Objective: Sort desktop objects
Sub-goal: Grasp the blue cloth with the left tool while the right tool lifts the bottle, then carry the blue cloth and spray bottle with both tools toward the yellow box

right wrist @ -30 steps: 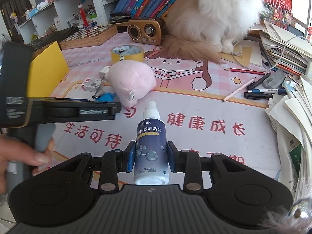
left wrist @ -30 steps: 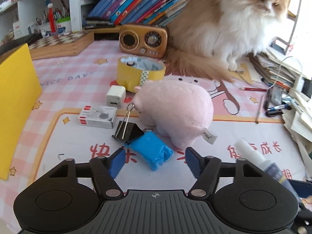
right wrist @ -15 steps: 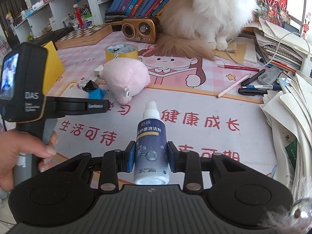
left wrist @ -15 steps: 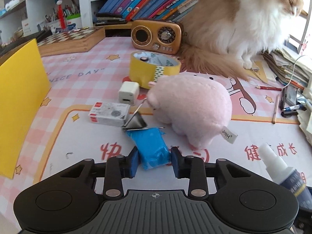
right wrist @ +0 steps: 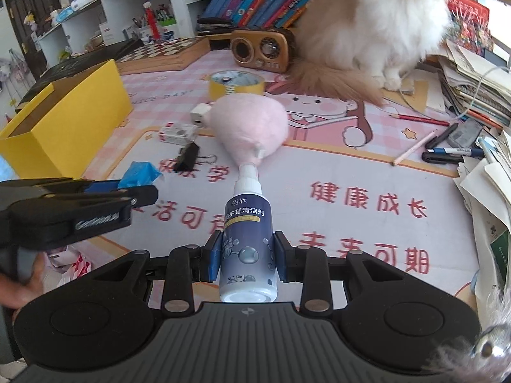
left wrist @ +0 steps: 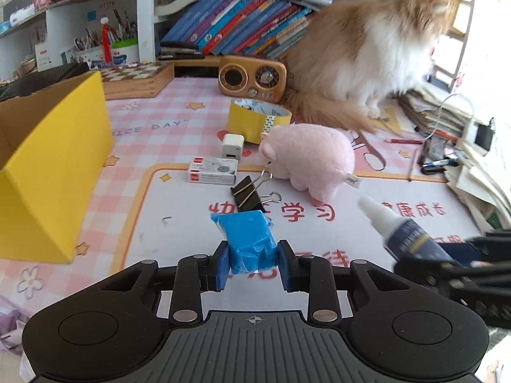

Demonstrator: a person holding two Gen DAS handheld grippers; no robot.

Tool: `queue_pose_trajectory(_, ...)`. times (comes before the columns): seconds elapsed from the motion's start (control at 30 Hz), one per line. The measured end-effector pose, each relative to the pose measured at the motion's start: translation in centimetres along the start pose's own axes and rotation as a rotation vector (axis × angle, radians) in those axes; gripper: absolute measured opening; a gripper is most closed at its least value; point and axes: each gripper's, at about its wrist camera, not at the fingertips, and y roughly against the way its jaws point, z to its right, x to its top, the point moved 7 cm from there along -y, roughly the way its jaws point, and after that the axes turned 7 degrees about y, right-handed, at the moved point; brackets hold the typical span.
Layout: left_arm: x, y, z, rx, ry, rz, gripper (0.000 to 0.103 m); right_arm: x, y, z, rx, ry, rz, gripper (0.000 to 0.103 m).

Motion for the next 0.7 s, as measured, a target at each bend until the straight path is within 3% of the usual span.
queue_pose_trajectory(0.23, -1.2, 4.6, -2.9, -0.057, -0.035, 0.023, 0.029, 0.2, 1.3, -4.0, -0.004, -0.012, 0.028, 0.031)
queue_pose_trajectory(0.7, -3.0, 12.2, -12.9, -0.043, -0.004, 0.055, 0.029, -0.1, 2.3, -16.5, 0.054, -0.002, 0.02, 0.031)
